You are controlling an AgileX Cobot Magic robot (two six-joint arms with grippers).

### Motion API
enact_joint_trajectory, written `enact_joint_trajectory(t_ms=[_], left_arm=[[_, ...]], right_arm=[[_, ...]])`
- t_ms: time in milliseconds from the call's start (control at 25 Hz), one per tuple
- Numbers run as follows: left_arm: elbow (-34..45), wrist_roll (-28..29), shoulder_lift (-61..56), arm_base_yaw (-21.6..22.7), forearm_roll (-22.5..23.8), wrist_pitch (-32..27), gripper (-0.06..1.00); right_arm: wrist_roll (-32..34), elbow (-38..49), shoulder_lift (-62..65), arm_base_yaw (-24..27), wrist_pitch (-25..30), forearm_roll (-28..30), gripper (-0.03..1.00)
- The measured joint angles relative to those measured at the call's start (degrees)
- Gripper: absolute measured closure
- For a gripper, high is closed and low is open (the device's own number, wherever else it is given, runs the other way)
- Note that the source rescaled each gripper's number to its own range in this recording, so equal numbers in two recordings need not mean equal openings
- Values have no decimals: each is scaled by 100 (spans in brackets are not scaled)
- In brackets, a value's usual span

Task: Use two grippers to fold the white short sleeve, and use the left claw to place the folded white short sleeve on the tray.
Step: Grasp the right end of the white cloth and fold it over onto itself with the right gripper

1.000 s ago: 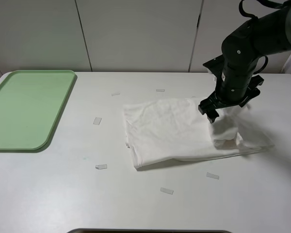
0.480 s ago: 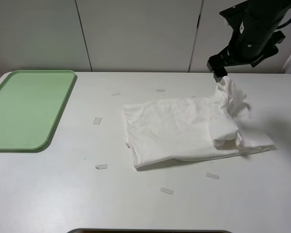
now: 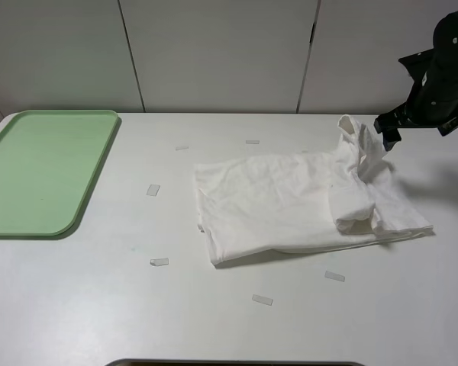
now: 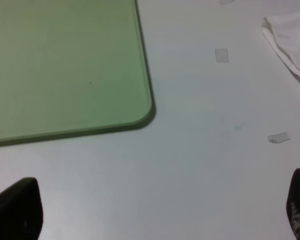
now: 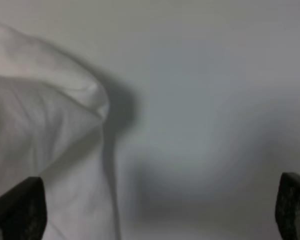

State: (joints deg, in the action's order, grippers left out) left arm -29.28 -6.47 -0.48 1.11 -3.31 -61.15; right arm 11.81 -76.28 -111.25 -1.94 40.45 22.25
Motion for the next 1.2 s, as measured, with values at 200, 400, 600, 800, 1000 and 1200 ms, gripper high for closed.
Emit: enact_joint_trajectory(t_ms=[200,400,600,800,1000,1200], left_arm=[[0,0,0,0,0,0,-3],[0,0,0,0,0,0,-3],[0,0,0,0,0,0,-3],[0,0,0,0,0,0,-3],[0,0,0,0,0,0,-3],[0,0,0,0,0,0,-3]], right_arm=[[-229,0,-238,-26,-253,-374,-3],[-765,0,-284,-287,-301,-994,-3],[-1104,0,-338,-1036,-238,-1467,-3],[-1116,0,-591,-1400,-126,-1581,-3],[-1354,0,-883,-1599,-145,-1858,-3],[-2003,0,-945,-1620,-122,-2593,-3]])
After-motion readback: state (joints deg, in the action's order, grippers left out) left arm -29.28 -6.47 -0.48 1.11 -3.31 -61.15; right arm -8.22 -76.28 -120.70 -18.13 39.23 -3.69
